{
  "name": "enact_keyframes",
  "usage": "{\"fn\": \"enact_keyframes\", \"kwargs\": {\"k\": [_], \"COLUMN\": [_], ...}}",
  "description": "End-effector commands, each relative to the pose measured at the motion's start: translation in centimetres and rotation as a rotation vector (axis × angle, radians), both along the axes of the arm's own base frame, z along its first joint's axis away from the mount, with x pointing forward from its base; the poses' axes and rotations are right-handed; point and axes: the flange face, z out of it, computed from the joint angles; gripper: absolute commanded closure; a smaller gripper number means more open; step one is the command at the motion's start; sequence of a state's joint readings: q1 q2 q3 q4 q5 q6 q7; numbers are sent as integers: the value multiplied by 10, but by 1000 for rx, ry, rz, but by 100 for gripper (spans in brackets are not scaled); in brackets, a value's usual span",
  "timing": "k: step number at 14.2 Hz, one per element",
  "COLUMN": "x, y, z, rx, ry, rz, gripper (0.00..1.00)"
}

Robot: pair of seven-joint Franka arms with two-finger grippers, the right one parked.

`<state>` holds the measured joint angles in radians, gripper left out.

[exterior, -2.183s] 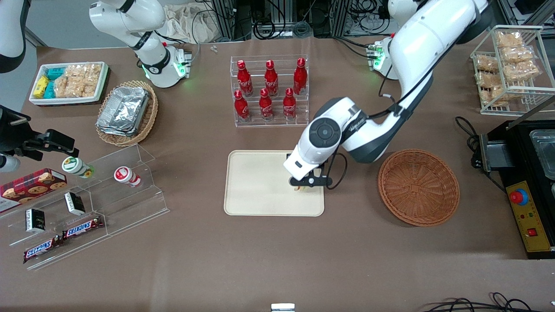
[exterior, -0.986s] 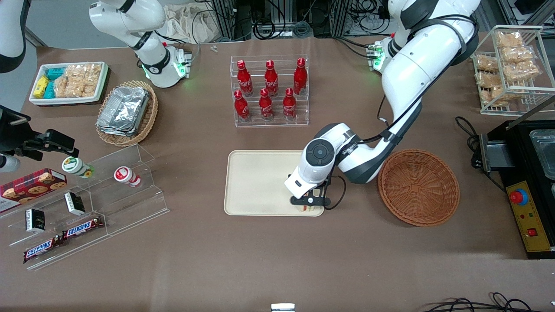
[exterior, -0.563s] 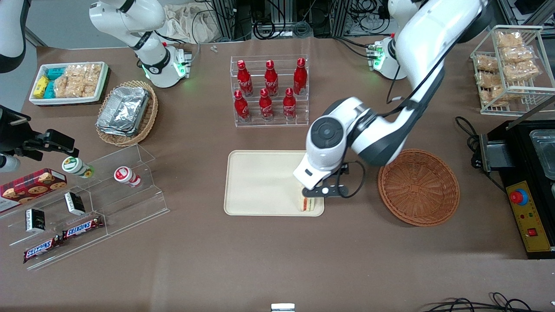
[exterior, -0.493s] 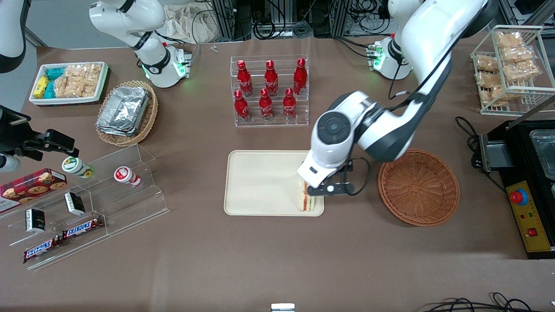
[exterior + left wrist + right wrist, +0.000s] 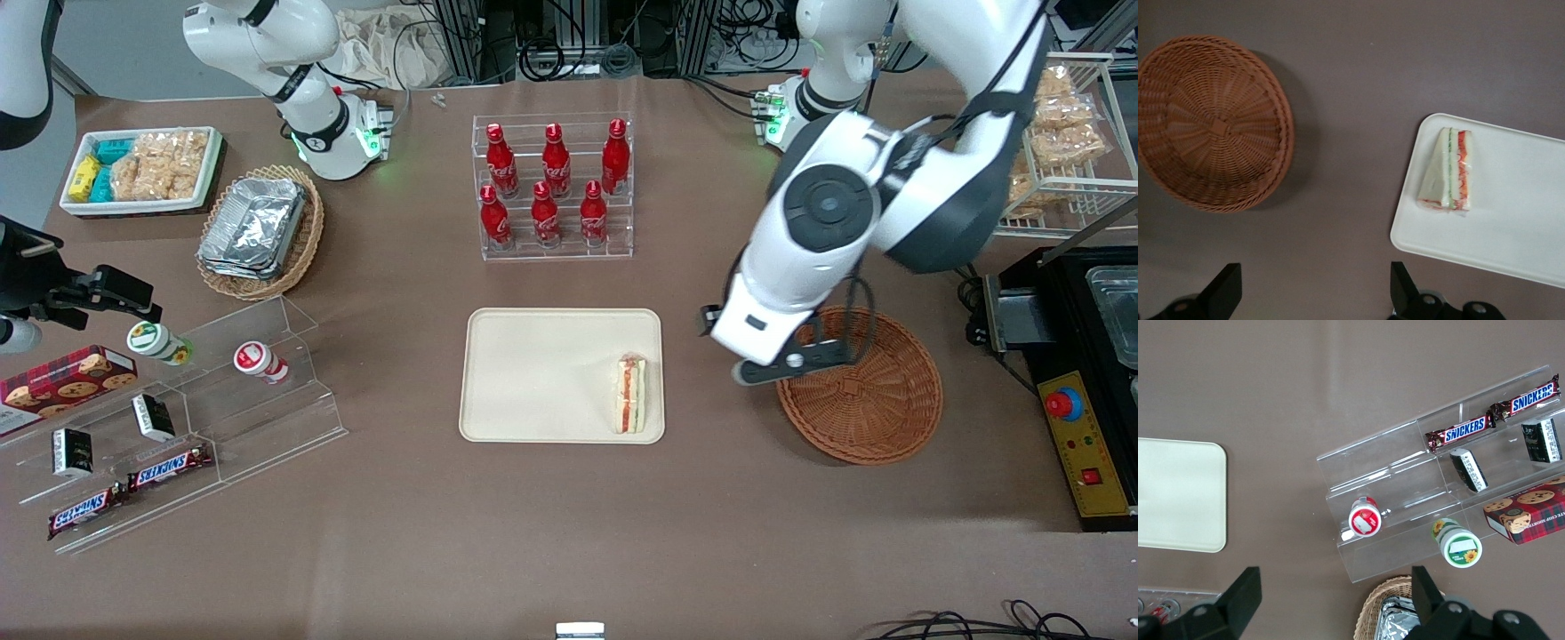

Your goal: Place sandwich from basket to tray

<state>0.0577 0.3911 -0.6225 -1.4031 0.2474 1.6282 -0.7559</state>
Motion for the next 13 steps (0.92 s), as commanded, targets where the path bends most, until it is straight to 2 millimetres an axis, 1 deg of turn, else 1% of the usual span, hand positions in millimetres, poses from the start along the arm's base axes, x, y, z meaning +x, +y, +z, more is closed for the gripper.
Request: {"fn": "enact_keyframes", "kwargs": {"k": [1,3,4,5,6,7,9,10,12,13], "x": [-8,-5,-12,-21,-35,-47,-68,-73,-72,-70], "y": [48,101,126,159,181,204,224,232,229,230], "z": [19,23,29,34,42,44,38,36,39,42], "rx": [-18,-20,-45,-74,-91,-91,-83,-83,-75,-76], "ry": [42,62,72,78,64,48,24,19,26,29], "rz": [-73,-120,-182,-232,-280,-304,-368,-387,-396,-396], "gripper": [0,0,0,0,0,0,0,0,0,0]}}
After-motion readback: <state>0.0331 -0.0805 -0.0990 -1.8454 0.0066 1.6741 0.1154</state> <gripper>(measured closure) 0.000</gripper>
